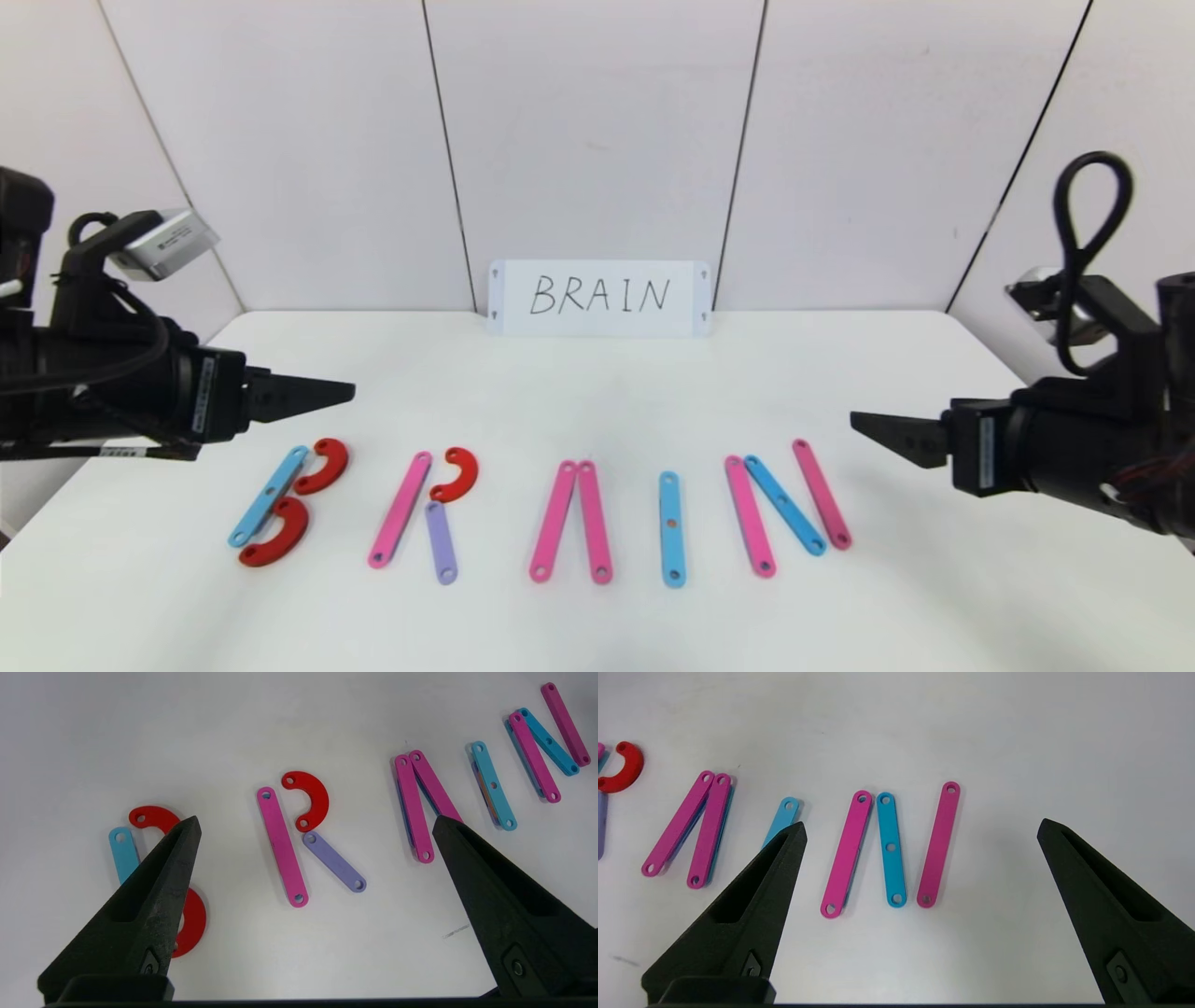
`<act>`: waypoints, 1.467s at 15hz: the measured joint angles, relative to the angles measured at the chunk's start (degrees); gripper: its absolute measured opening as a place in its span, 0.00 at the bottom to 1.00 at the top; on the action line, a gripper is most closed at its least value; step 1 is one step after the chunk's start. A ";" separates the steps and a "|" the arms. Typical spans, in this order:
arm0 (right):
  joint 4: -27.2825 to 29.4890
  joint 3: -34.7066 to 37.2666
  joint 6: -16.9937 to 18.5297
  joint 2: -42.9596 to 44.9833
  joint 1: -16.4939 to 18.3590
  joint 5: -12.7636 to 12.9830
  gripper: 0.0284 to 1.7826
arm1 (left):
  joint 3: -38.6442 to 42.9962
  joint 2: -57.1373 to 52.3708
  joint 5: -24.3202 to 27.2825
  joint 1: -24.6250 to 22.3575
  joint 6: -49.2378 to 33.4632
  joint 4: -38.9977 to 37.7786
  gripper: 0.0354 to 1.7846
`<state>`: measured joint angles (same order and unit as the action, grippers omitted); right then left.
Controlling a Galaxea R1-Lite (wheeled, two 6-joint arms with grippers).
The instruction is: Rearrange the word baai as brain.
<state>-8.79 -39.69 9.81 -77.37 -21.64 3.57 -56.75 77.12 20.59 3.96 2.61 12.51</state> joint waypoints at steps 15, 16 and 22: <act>20.64 8.74 0.00 43.53 6.77 1.11 0.97 | 19.48 -44.37 -6.79 0.00 -0.07 11.06 0.97; 21.30 8.50 0.00 45.59 9.08 1.08 0.97 | 19.70 -46.28 -8.50 0.00 -0.07 11.11 0.97; 24.38 7.91 -0.17 57.61 19.49 -0.02 0.97 | 19.98 -57.05 -11.41 -1.13 -0.71 13.78 0.97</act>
<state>15.59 -31.78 9.64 -19.76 -2.15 3.55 -36.77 20.07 9.18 2.83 1.90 26.28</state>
